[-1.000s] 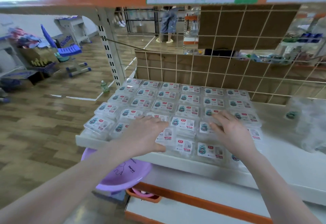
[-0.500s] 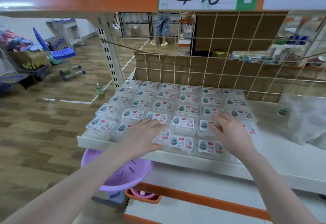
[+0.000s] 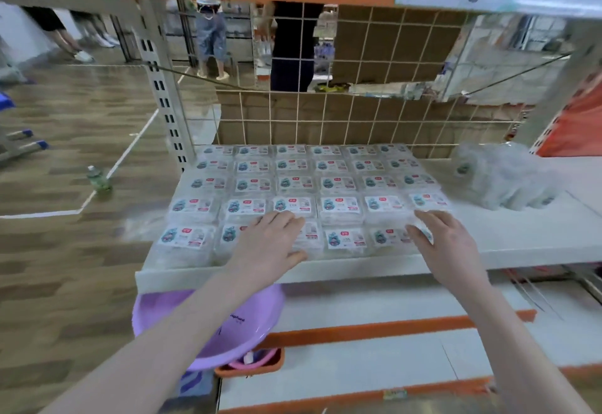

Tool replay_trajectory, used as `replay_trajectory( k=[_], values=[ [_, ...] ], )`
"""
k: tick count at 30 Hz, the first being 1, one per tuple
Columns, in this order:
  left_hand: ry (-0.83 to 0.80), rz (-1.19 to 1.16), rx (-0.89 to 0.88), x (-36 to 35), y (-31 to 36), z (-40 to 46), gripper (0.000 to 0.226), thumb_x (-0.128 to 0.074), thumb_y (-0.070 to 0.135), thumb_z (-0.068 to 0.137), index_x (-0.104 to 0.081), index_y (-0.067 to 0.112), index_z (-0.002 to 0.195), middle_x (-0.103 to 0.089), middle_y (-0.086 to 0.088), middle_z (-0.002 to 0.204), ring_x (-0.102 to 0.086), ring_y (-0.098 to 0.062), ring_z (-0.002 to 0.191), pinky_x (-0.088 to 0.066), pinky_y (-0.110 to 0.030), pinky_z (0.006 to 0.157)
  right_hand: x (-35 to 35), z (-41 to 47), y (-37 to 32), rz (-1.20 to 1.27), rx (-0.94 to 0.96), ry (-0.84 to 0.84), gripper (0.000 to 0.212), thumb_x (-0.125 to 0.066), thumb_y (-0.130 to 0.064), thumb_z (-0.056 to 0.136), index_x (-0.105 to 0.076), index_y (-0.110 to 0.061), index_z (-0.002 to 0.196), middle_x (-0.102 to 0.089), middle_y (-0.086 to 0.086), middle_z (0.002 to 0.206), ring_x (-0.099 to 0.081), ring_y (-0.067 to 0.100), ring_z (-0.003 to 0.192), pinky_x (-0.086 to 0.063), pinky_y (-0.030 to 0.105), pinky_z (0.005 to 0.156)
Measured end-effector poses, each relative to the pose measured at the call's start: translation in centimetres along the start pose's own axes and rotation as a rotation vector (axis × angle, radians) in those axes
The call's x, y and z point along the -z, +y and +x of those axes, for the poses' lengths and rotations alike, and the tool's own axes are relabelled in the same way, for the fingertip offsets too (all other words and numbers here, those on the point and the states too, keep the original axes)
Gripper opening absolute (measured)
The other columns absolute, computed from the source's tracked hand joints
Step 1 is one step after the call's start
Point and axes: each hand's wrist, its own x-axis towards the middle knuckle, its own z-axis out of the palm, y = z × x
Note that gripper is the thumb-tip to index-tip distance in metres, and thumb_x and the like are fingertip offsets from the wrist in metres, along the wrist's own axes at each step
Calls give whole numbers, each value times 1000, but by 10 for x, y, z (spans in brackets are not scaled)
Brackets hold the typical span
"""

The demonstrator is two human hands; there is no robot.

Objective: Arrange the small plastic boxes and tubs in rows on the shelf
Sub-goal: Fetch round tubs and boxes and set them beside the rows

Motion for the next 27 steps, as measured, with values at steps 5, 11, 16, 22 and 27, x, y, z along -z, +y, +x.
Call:
replay_trajectory(
  k=[5,11,16,22,27],
  values=[
    [63,-42,-65,0,17,-1,59,-52,52,87,-45,18,135,-44,1,137,-36,-17,130,-29,-30,103,8,-43,13,-81,-158,39,43,-53,-32,93,-54,-9,130,-55,11,126,-50,31,115,-42,39,87],
    [71,-67,-198,-6,67,15,55,-59,45,86,-52,12,129,-52,-5,131,-43,-23,126,-36,-35,101,31,-85,44,-142,-326,88,46,-50,-34,95,-50,-7,132,-53,12,130,-48,29,119,-40,39,93],
    [56,-73,-294,-19,132,44,62,-48,51,90,-38,17,141,-38,-2,145,-30,-21,135,-23,-33,111,59,-116,92,-198,-434,125,47,-49,-34,95,-48,-9,134,-50,10,135,-49,29,119,-41,40,95],
    [49,-139,-411,-39,255,81,65,-43,53,92,-26,19,145,-25,2,152,-16,-16,142,-10,-30,115,95,-149,177,-274,-524,192,41,-58,-30,91,-57,-3,122,-59,14,118,-54,31,108,-41,37,89],
    [44,-188,-446,-54,381,114,70,-47,51,90,-23,19,147,-23,2,154,-15,-14,143,-11,-27,115,139,-161,276,-319,-559,183,47,-54,-35,92,-49,-5,128,-53,10,124,-48,27,114,-37,33,90]
  ],
)
